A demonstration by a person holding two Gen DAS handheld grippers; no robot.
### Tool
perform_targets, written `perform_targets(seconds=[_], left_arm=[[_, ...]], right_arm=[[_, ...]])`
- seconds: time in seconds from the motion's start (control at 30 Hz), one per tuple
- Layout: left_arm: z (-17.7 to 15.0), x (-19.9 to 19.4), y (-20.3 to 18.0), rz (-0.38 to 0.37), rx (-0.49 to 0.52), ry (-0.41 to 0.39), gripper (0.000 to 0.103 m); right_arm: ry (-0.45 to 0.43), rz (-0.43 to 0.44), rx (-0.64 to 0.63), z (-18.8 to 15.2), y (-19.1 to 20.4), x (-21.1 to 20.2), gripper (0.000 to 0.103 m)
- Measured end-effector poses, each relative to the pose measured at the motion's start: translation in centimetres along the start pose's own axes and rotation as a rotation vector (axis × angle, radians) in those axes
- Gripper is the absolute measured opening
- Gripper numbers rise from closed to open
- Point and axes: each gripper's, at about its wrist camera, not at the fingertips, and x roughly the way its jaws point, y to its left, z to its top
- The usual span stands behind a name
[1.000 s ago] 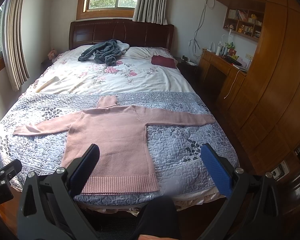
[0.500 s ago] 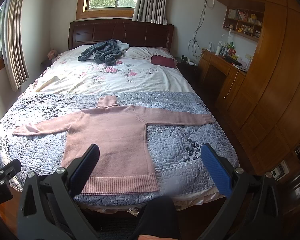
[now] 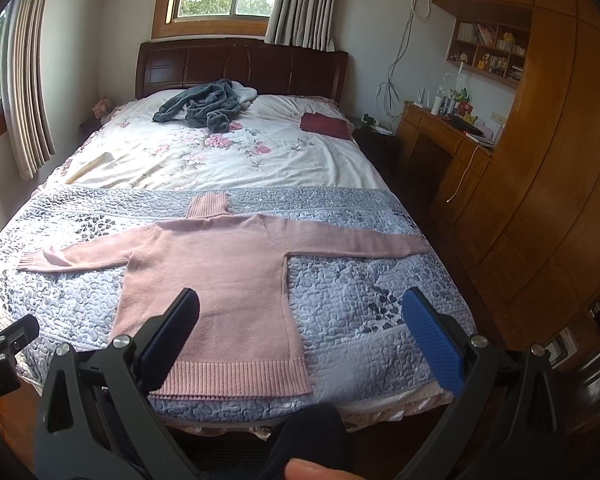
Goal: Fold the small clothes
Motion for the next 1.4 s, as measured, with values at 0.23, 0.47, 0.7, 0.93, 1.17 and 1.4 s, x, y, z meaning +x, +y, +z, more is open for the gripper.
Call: perform_targets(seconds=[0.23, 0.47, 0.7, 0.93, 1.17, 1.4], left_arm=[[2.3, 10.5, -0.3, -0.172, 0.018, 0.088, 0.099], [5.1, 17.5, -4.1, -0.288, 0.056, 0.056, 0.099], [7.0, 23.7, -6.1, -0.376, 0.040, 0.129, 0.099], [8.1, 28.6, -7.1, -0.228, 0.049, 0.154, 0.099], [7.9, 32.3, -7.2, -0.234, 0.039, 0.177, 0.099], [7.7, 34.1, -7.3, -0.287, -0.035, 0.172, 0.099]], right_arm=[[0.170, 0.109, 0.191, -0.7, -9.0, 16.0, 0.100], [0.347, 0.122, 0.535, -2.9, -22.5, 31.6, 0.060], [0.392, 0.193, 0.935, -6.1, -34.3, 43.7, 0.055], [0.298, 0.361, 1.276, -8.4, -42.1, 53.4, 0.046], [0.285, 0.344, 1.362, -9.1, -45.5, 59.6, 0.036], [0.315, 0.289, 1.350, -9.2, -46.0, 62.2, 0.030]])
